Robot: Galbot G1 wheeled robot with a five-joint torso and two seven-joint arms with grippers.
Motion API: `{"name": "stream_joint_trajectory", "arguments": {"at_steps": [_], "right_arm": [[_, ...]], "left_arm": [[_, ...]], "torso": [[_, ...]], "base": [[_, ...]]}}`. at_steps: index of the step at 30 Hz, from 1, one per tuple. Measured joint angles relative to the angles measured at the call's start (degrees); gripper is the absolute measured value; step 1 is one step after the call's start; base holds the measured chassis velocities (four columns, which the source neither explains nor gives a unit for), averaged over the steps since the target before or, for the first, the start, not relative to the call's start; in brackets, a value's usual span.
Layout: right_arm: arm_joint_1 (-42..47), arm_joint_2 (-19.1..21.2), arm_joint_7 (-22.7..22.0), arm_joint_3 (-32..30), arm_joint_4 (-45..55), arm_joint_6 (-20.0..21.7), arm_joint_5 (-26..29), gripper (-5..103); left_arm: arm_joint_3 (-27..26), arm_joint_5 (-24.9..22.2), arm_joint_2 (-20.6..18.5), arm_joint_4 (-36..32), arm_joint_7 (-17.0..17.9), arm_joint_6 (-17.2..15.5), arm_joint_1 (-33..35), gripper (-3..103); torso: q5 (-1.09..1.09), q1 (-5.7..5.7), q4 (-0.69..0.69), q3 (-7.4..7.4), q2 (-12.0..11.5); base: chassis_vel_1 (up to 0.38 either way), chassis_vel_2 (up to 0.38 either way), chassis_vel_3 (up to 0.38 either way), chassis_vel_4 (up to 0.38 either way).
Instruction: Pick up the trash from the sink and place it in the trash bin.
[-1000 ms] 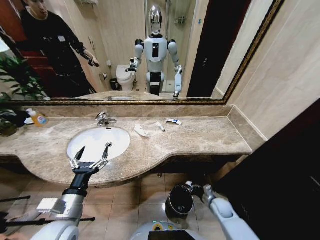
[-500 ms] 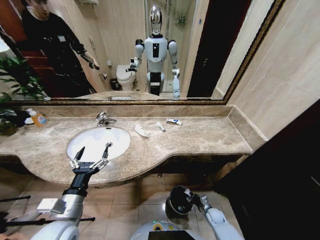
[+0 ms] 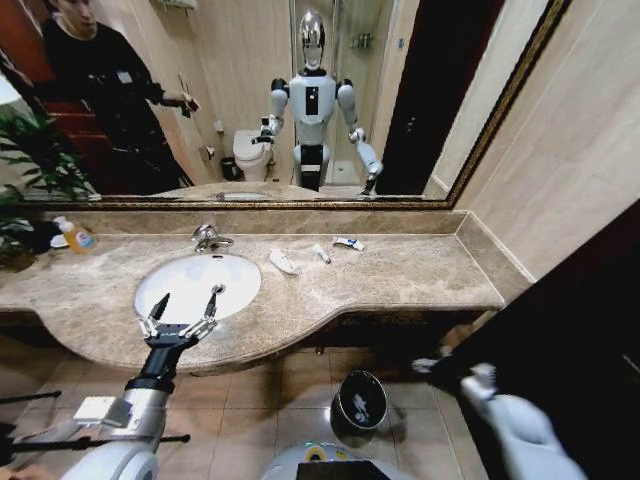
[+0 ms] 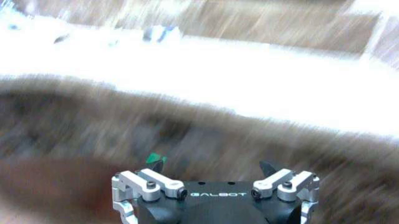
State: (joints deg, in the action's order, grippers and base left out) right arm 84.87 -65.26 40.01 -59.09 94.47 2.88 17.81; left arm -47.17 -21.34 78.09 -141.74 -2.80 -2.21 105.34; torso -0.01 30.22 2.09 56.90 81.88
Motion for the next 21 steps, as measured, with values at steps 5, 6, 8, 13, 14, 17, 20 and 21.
{"name": "stream_joint_trajectory", "arguments": {"at_steps": [5, 6, 8, 13, 14, 17, 20, 21], "right_arm": [[-0.98, -0.60, -8.82, 1.93, 8.58, -0.13, 5.62, 100], [-2.00, -1.47, -11.67, 4.21, 13.11, 1.44, 5.98, 100], [-3.02, -2.25, -12.59, 6.07, 16.35, 3.75, 5.79, 100], [-12.42, -3.13, -20.74, 29.49, 24.56, 13.13, 4.60, 100], [-12.42, -3.13, -20.74, 29.49, 24.56, 13.13, 4.60, 100], [-20.37, -0.47, -30.03, 45.61, 22.41, 13.61, 4.75, 100], [-28.98, -0.13, -34.33, 55.25, 17.03, 14.21, 3.46, 100], [-35.08, -0.94, -36.64, 59.97, 12.78, 15.62, 3.49, 100]], "left_arm": [[0.00, 0.00, 0.00, 0.00, 0.00, 0.00, 0.00, 100], [0.00, 0.00, 0.00, 0.00, 0.00, 0.00, 0.00, 100], [0.00, 0.00, 0.00, 0.00, 0.00, 0.00, 0.00, 100], [0.00, 0.00, 0.01, 0.00, -0.02, 0.00, 0.00, 100], [0.00, 0.00, 0.01, 0.00, -0.02, 0.00, 0.00, 100], [-0.01, 0.00, 0.00, 0.00, 0.01, 0.00, 0.00, 100], [0.01, 0.00, 0.00, 0.00, -0.04, 0.00, 0.00, 100], [0.00, 0.00, 0.00, 0.00, -0.03, 0.00, 0.00, 100]], "torso": [[0.03, 0.00, 0.01, 0.00, 0.00], [0.00, 0.00, 0.03, 0.00, 0.00], [0.00, 0.00, 0.03, 0.00, 0.00], [0.00, 0.00, 0.04, 0.00, 0.00], [0.00, 0.00, 0.04, 0.00, 0.00], [0.01, 0.00, 0.06, 0.01, 0.00], [0.00, 0.00, 0.03, 0.01, 0.00], [-0.01, 0.01, 0.02, 0.02, 0.00]], "base": [[0.000, 0.000, 0.000, 0.000], [0.000, 0.000, 0.000, 0.000], [0.000, 0.000, 0.000, 0.000], [0.000, 0.000, 0.000, 0.000], [0.000, 0.000, 0.000, 0.000], [0.000, 0.000, 0.000, 0.000], [0.000, 0.000, 0.000, 0.000], [0.000, 0.000, 0.000, 0.000]]}}
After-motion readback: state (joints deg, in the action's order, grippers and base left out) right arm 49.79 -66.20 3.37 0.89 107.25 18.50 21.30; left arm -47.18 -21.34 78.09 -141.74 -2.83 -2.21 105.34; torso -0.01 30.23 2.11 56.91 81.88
